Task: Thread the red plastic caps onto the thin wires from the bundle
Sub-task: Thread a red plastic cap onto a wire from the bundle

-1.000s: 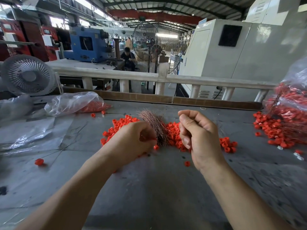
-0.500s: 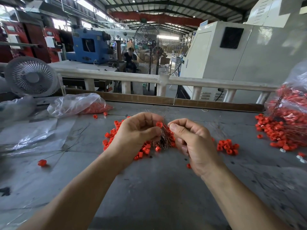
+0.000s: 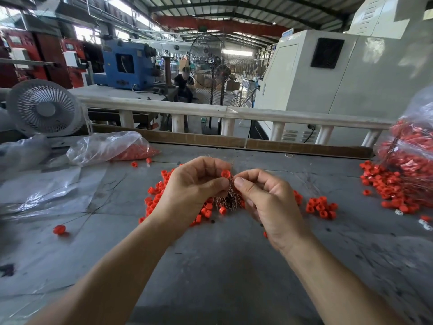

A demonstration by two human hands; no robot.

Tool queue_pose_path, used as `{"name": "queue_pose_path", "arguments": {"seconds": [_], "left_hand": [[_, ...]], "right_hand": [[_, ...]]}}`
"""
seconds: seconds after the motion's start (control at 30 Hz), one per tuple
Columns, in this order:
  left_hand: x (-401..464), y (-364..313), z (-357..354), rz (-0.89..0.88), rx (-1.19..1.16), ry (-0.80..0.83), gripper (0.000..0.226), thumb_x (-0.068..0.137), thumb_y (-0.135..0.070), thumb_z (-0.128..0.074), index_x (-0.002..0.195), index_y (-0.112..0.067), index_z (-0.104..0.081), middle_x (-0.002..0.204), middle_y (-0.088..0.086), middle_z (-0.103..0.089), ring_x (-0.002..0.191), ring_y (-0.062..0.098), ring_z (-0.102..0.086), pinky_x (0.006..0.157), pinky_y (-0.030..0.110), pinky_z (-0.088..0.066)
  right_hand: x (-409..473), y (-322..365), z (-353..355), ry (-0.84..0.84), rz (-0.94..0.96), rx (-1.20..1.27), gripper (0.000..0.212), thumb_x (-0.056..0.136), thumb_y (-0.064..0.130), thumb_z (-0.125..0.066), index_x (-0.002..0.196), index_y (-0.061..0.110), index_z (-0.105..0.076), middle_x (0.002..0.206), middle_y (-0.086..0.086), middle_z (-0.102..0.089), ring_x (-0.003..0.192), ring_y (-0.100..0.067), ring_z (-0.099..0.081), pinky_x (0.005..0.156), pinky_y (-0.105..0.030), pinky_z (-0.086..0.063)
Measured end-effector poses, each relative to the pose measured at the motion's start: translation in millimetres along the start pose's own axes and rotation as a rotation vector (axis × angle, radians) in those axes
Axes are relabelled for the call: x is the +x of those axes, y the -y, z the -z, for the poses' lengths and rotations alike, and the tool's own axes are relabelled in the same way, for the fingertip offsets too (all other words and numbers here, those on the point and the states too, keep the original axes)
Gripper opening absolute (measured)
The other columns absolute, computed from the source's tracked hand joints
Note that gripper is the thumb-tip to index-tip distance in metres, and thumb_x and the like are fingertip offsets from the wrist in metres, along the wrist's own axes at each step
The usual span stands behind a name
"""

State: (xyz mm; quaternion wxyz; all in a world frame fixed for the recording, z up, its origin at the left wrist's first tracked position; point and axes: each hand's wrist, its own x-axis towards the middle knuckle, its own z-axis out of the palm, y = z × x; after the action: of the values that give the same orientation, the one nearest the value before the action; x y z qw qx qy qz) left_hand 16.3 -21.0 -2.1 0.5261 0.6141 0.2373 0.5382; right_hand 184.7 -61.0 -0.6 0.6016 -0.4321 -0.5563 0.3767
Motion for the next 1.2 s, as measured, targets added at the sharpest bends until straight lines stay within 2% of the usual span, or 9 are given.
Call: {"name": "queue_pose_path", "arguments": {"seconds": [0.23,0.43,0.53,0.67,0.77,0.87,1.03,1.2], "left_hand": [[-1.5,-0.6,-1.8,-0.001,0.057,0.006,0.024,0.081,-0.011,-0.076,0.102,-0.023,-0.077,0.095,0.003,-0.076,0.09,0.019,-0.073,0.08,0.029,-0.059],[-3.1,-4.5,-2.5,0.042,0.044,-0.007,0.023,0.085,-0.016,-0.072,0.106,-0.021,-0.079,0.095,0.008,-0.078,0.088,0.02,-0.075,0.079,0.027,-0.06],[-4.1,-5.6,-3.2,0.056,0.016,-0.01,0.023,0.09,-0.009,-0.068,0.107,-0.02,-0.08,0.098,0.01,-0.078,0.091,0.021,-0.076,0.08,0.027,-0.06],[-3.6,-6.5,-3.8,0.073,0.002,-0.034,0.023,0.085,-0.011,-0.07,0.104,-0.017,-0.08,0.096,0.013,-0.078,0.089,0.023,-0.076,0.079,0.029,-0.061],[-3.0,-6.4,-3.5,0.088,-0.033,-0.033,0.025,0.082,-0.012,-0.071,0.104,-0.018,-0.08,0.095,0.013,-0.078,0.088,0.023,-0.075,0.078,0.029,-0.061],[-3.3,-6.2,-2.7,0.102,-0.04,-0.025,0.026,0.081,-0.014,-0.071,0.106,-0.017,-0.08,0.095,0.013,-0.078,0.088,0.023,-0.075,0.078,0.029,-0.061],[-2.4,-5.8,-2.2,0.097,-0.031,-0.037,0.022,0.083,-0.015,-0.069,0.1,-0.02,-0.082,0.092,0.012,-0.077,0.084,0.022,-0.074,0.077,0.031,-0.062],[-2.5,-6.7,-1.4,0.105,-0.076,-0.038,0.022,0.083,-0.017,-0.07,0.103,-0.017,-0.08,0.097,0.015,-0.077,0.084,0.023,-0.074,0.071,0.031,-0.061]], "right_hand": [[1.4,-2.1,0.5,-0.009,0.037,-0.015,0.011,0.095,0.01,-0.07,0.086,0.013,-0.074,0.052,0.016,-0.054,0.044,0.002,-0.047,0.045,-0.006,-0.036],[1.4,-1.1,1.5,-0.044,0.036,-0.006,0.01,0.094,0.01,-0.07,0.085,0.013,-0.072,0.048,0.017,-0.052,0.041,0.002,-0.044,0.043,-0.007,-0.034],[2.2,-2.4,2.7,-0.049,0.024,0.005,0.012,0.093,0.011,-0.071,0.083,0.015,-0.073,0.053,0.014,-0.055,0.044,0.002,-0.045,0.046,-0.007,-0.035],[2.3,-3.9,2.5,-0.039,0.032,0.0,0.014,0.093,0.011,-0.072,0.081,0.018,-0.074,0.052,0.015,-0.055,0.044,0.002,-0.046,0.046,-0.007,-0.035],[2.4,-3.6,2.6,-0.018,0.016,0.012,0.013,0.094,0.013,-0.071,0.082,0.017,-0.074,0.051,0.015,-0.053,0.043,0.002,-0.043,0.045,-0.007,-0.033],[1.8,-2.4,3.3,0.006,-0.014,0.02,0.011,0.094,0.016,-0.071,0.083,0.018,-0.074,0.05,0.012,-0.045,0.043,-0.001,-0.033,0.043,-0.012,-0.029],[1.5,-0.7,2.4,0.056,-0.07,0.063,0.027,0.099,0.012,-0.059,0.083,0.026,-0.075,0.053,0.009,-0.041,0.043,-0.003,-0.03,0.039,-0.013,-0.024],[2.3,-4.5,1.6,0.083,-0.096,0.037,0.03,0.096,0.007,-0.051,0.092,0.024,-0.075,0.058,-0.002,-0.054,0.044,-0.01,-0.043,0.039,-0.02,-0.029]]}}
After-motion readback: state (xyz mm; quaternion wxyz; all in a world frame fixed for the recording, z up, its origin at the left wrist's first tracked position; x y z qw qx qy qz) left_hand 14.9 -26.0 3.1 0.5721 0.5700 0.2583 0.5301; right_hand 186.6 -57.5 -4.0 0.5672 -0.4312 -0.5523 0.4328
